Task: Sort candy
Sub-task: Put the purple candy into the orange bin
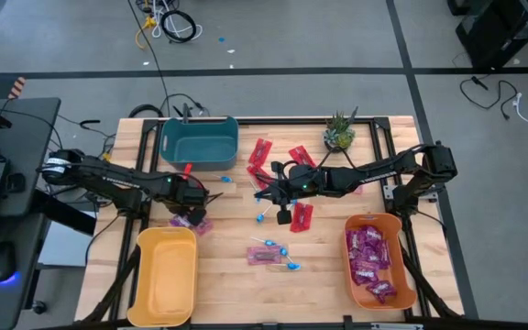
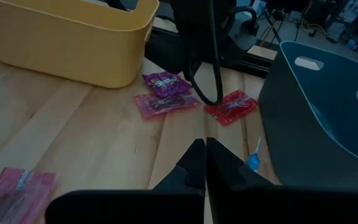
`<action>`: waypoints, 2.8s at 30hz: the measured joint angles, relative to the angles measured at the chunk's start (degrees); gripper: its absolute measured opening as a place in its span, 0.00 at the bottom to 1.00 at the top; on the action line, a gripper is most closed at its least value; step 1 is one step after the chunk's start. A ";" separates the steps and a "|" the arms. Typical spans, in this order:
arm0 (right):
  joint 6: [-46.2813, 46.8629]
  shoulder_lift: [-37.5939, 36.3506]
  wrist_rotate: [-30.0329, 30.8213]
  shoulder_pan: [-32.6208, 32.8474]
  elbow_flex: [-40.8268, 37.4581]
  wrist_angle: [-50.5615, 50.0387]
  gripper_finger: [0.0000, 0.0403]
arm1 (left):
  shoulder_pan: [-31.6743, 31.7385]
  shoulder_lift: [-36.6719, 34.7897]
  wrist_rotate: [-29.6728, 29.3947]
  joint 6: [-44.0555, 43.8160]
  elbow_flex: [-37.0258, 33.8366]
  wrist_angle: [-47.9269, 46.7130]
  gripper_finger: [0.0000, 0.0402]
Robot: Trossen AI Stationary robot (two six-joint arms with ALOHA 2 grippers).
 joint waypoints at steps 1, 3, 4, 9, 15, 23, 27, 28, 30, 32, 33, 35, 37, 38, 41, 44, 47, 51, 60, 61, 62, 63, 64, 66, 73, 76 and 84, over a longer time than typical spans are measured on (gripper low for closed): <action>0.00 0.00 0.00 0.01 0.00 0.02 0.00 | 0.00 0.00 0.02 -0.04 0.00 0.10 0.00; 0.00 0.00 0.00 0.00 0.00 0.04 0.00 | 0.00 0.00 -0.07 -0.04 0.00 0.47 0.00; 0.00 0.00 0.00 -0.01 0.00 0.05 0.00 | 0.00 0.00 -0.15 -0.07 0.00 0.45 0.00; 0.00 0.00 0.00 0.01 0.00 0.46 0.00 | 0.00 0.00 -0.34 -1.15 0.00 0.67 0.00; 0.00 0.00 0.00 0.01 0.00 0.44 0.00 | 0.00 0.00 -0.44 -1.22 0.00 0.66 0.00; 0.00 0.00 0.00 -0.01 0.00 0.46 0.00 | 1.10 0.00 2.23 1.62 0.00 0.58 0.00; 0.00 0.00 0.00 0.00 0.00 0.46 0.00 | 2.51 0.00 2.12 1.74 0.00 0.62 0.00; -0.01 0.00 0.00 -0.01 0.00 0.46 0.00 | 2.77 0.00 2.03 1.75 0.00 0.60 0.00; 0.00 0.00 -0.01 0.01 0.00 0.44 0.00 | 3.23 0.00 1.71 1.78 0.00 0.60 0.00; -0.01 0.00 -0.01 0.01 0.00 0.45 0.00 | 3.57 0.00 0.98 1.86 0.01 0.57 0.00; 0.00 0.00 -0.02 0.01 0.00 0.46 0.00 | 3.74 0.00 0.76 1.94 0.00 0.57 0.00; -0.02 0.00 -0.02 -0.01 0.00 0.44 0.00 | 4.10 0.00 0.69 2.27 0.02 0.57 0.00; -0.02 0.00 -0.01 -0.01 0.00 0.46 0.00 | 4.53 0.00 0.60 3.02 0.02 0.57 0.00; -0.02 0.00 -0.02 0.01 0.00 0.44 0.00 | 4.81 0.00 0.44 3.20 0.02 0.57 0.00; -0.16 0.00 -0.01 0.01 0.00 0.44 0.00 | 5.69 0.01 0.06 3.75 0.02 0.57 0.00; -0.41 0.00 -0.02 0.00 0.00 0.44 0.00 | 6.43 0.02 0.05 4.83 0.02 0.58 0.00; -0.44 0.00 -0.01 0.01 0.00 0.44 0.00 | 7.11 0.02 -0.17 5.18 0.02 0.57 0.00; -0.65 0.00 -0.02 0.01 0.00 0.44 0.00 | 8.21 0.02 -0.96 6.37 0.01 0.62 0.00; -0.92 0.00 -0.04 0.01 0.00 0.39 0.00 | 8.96 0.04 2.20 6.12 -4.13 2.30 0.00; -1.00 0.00 -0.02 -0.01 0.00 0.39 0.00 | 8.96 0.04 2.18 6.12 -4.13 2.49 0.00; -1.09 0.00 -0.04 0.01 0.00 0.39 0.00 | 8.96 0.04 2.19 6.10 -4.13 2.64 0.00; -1.09 0.00 -0.04 0.01 0.00 0.41 0.00 | 8.96 0.04 2.21 6.08 -4.13 2.58 0.00; -1.09 0.00 -0.03 0.01 0.00 0.40 0.00 | 8.96 0.04 2.45 6.04 -4.13 2.52 0.00; -1.09 0.00 -0.04 0.00 0.00 0.40 0.00 | 8.96 0.04 4.22 6.08 -4.13 2.61 0.00; -1.09 0.00 -0.04 0.00 0.00 0.42 0.00 | 8.96 0.04 5.75 7.88 -4.25 6.00 0.00; -1.07 0.00 -0.04 0.00 0.00 0.42 0.00 | 8.96 0.04 6.63 9.27 -5.65 10.75 0.00; -0.89 0.00 -0.04 0.00 0.00 0.44 0.00 | 8.92 -0.13 5.25 7.80 -7.06 13.17 0.00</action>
